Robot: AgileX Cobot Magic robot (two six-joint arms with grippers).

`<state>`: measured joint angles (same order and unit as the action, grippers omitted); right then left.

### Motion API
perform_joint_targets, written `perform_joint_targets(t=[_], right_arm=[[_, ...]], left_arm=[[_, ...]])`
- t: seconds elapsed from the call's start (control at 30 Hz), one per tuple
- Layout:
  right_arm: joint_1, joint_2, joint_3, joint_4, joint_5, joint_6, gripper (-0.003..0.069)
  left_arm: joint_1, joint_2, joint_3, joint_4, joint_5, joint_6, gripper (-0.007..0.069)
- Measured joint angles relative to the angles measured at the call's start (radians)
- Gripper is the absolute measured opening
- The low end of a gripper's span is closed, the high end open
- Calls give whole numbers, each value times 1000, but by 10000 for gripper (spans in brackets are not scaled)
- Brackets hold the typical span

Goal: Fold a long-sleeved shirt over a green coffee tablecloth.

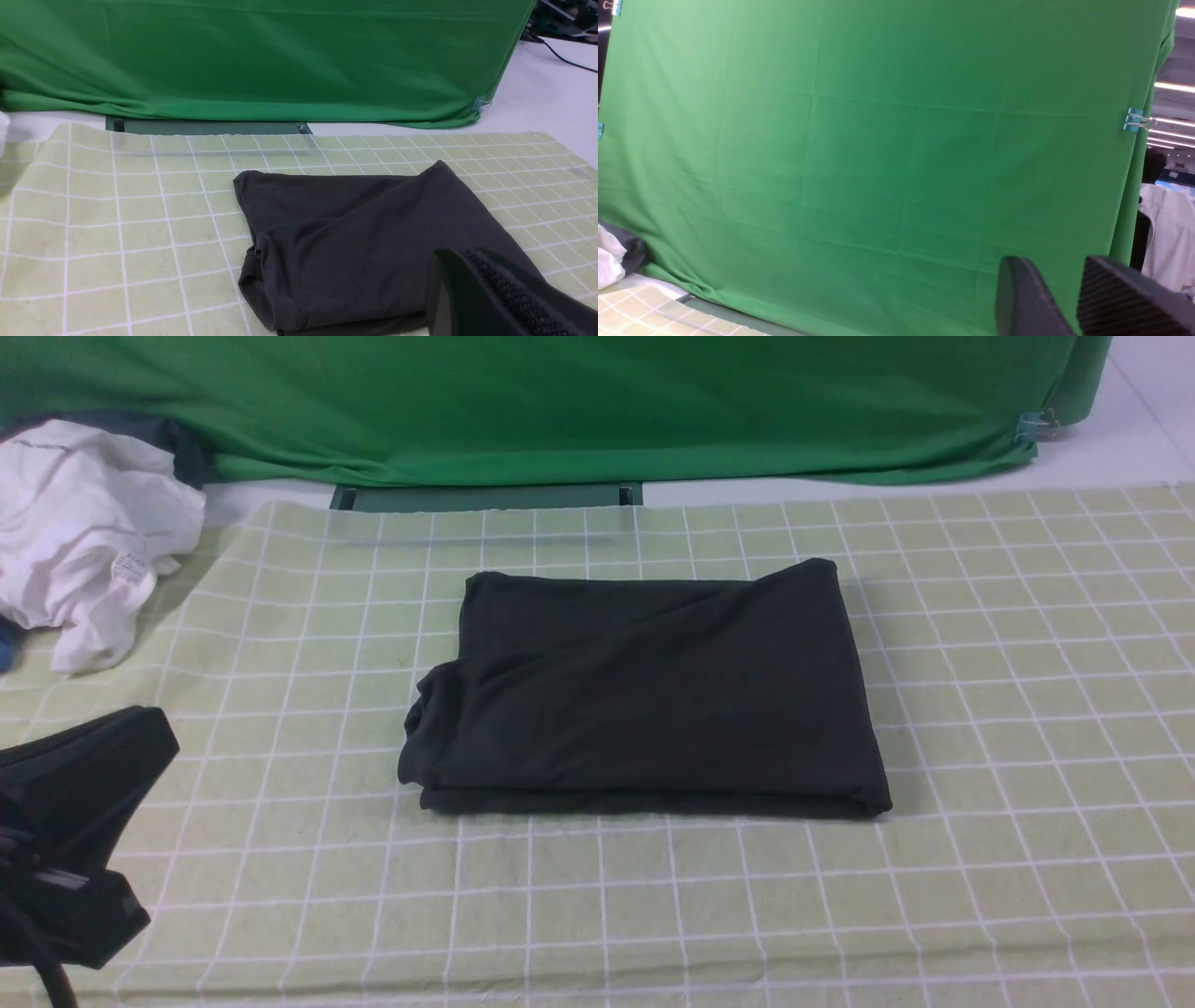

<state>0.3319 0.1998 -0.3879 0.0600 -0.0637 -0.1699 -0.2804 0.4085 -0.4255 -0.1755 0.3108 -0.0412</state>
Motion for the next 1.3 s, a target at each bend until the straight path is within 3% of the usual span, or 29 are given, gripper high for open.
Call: perform_joint_targets(t=[0.23, 0.4, 0.57, 0.9, 1.3], right_arm=[[0, 0, 0, 0, 0, 0, 210], [0, 0, 0, 0, 0, 0, 218], [0, 0, 0, 0, 0, 0, 230], [0, 0, 0, 0, 0, 1, 237], [0, 0, 0, 0, 0, 3, 237]], left_arm=[[26, -37, 4, 44, -40, 105, 11], [221, -205, 133, 45, -152, 174, 11], [317, -344, 318, 51, -229, 179, 11], [323, -409, 430, 91, -92, 179, 11], [323, -409, 430, 90, -85, 179, 11]])
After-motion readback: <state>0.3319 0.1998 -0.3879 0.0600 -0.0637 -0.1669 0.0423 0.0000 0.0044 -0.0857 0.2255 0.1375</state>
